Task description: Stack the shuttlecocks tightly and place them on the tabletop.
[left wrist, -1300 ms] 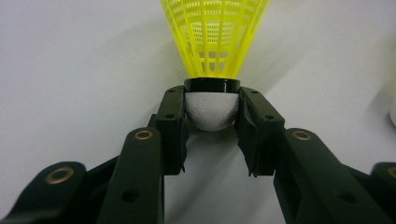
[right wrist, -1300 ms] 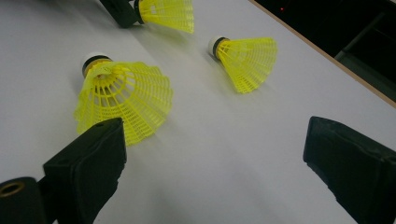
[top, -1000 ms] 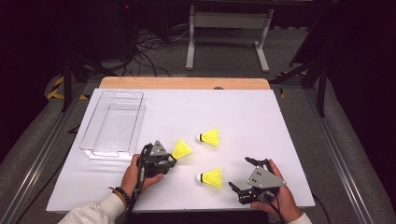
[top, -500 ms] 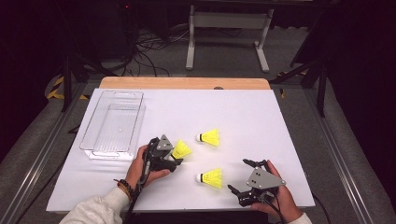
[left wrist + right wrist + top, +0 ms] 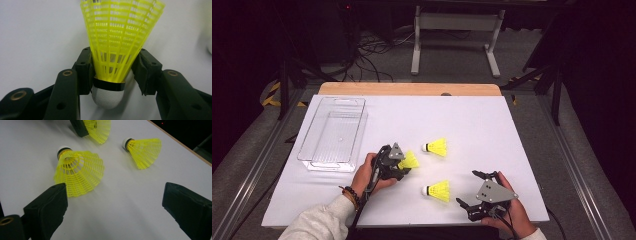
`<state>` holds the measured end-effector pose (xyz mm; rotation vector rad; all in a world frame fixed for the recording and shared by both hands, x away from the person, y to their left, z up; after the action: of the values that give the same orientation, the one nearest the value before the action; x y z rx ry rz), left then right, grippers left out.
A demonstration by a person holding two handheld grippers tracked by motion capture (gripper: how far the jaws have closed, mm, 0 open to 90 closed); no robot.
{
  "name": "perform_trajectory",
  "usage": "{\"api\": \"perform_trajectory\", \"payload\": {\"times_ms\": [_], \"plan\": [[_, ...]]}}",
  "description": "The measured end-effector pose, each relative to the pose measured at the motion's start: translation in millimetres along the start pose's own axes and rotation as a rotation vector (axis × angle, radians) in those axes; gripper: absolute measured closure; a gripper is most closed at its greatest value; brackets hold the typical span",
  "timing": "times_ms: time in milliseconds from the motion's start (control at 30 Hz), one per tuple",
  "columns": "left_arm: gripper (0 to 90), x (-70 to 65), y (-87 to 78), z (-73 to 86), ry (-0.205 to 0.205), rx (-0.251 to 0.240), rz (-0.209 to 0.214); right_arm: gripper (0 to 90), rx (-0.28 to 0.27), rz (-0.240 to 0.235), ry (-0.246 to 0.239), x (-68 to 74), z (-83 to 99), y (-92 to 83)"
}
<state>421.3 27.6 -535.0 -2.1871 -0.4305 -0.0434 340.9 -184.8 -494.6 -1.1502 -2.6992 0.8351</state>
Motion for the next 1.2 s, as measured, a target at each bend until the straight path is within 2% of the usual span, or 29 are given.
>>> {"api": "perform_trajectory", "payload": {"times_ms": [100,167,233,300,367,400,467,533,567,667,733,767,833,900,933,1000,1100,1200], "plan": [[52.9,-6.1,-5.7,2.6,0.068,0.006,0.037,7.0,-0.002,0.002,-0.005,-0.3,-0.3,-0.4],[52.0,-8.1,-6.7,6.9,0.098,0.028,0.042,7.0,0.0,-0.001,0.0,0.0,0.0,0.2],[47.3,-8.8,-7.6,8.7,0.097,0.017,0.059,7.0,0.004,-0.002,-0.004,0.5,0.6,0.8],[42.8,-6.6,-7.6,10.2,0.091,0.02,0.053,7.0,0.005,-0.004,-0.004,1.4,0.7,1.0],[32.2,-5.7,-7.5,10.9,0.09,0.025,0.048,7.1,0.006,-0.003,-0.008,1.1,0.7,0.8],[32.2,-5.9,-7.8,11.4,0.084,0.027,0.052,7.1,0.006,-0.004,-0.009,1.2,0.6,0.6],[26.4,-4.6,-11.0,12.3,0.085,0.034,0.023,7.1,0.007,-0.007,-0.008,1.3,0.8,0.6],[26.5,-4.1,-13.1,13.3,0.095,0.04,0.011,7.2,0.008,-0.006,-0.013,1.3,1.0,0.5],[27.6,-2.6,-20.0,16.0,0.11,0.049,-0.025,7.1,0.008,-0.008,-0.013,1.5,1.1,0.4],[30.3,-3.7,-28.1,17.2,0.113,0.035,-0.05,7.1,0.006,-0.008,-0.014,1.3,1.1,0.0],[38.0,-5.8,-38.9,15.8,0.136,-0.003,-0.091,7.2,-0.005,-0.003,-0.01,0.4,-0.1,-1.3],[42.4,-9.2,-45.6,15.6,0.143,-0.024,-0.081,7.2,-0.011,0.003,-0.013,-0.3,-1.2,-2.1],[57.9,-12.8,-53.3,16.3,0.151,-0.055,-0.082,7.3,-0.028,0.005,-0.013,-0.7,-4.1,-3.9],[69.9,-17.8,-55.8,19.2,0.138,-0.076,-0.061,7.3,-0.03,0.007,-0.011,-0.9,-4.5,-4.3],[77.4,-20.0,-55.7,20.5,0.133,-0.082,-0.052,7.3,-0.026,0.005,-0.013,-0.9,-4.0,-3.9],[86.9,-25.3,-51.7,25.9,0.147,-0.062,-0.042,7.3,-0.022,0.006,-0.014,-0.3,-3.6,-3.3],[89.3,-27.7,-40.4,34.1,0.131,-0.012,-0.029,7.3,-0.02,0.01,-0.017,0.5,-3.8,-2.3],[89.2,-25.9,-32.8,35.1,0.104,-0.004,-0.017,7.3,-0.017,0.015,-0.018,-0.2,-3.2,-1.5]]}}
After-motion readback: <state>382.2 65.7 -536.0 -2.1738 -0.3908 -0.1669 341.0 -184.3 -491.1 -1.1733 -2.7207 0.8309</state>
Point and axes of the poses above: each handheld gripper's, and its own axes: y roughly forward along the jaws, z roughly out of its underside, x roughly to its left, the point moved 10 cm from there along y, roughly forward along the jaws, and after that the axes turned 13 degrees about y, right-handed, at the moved point
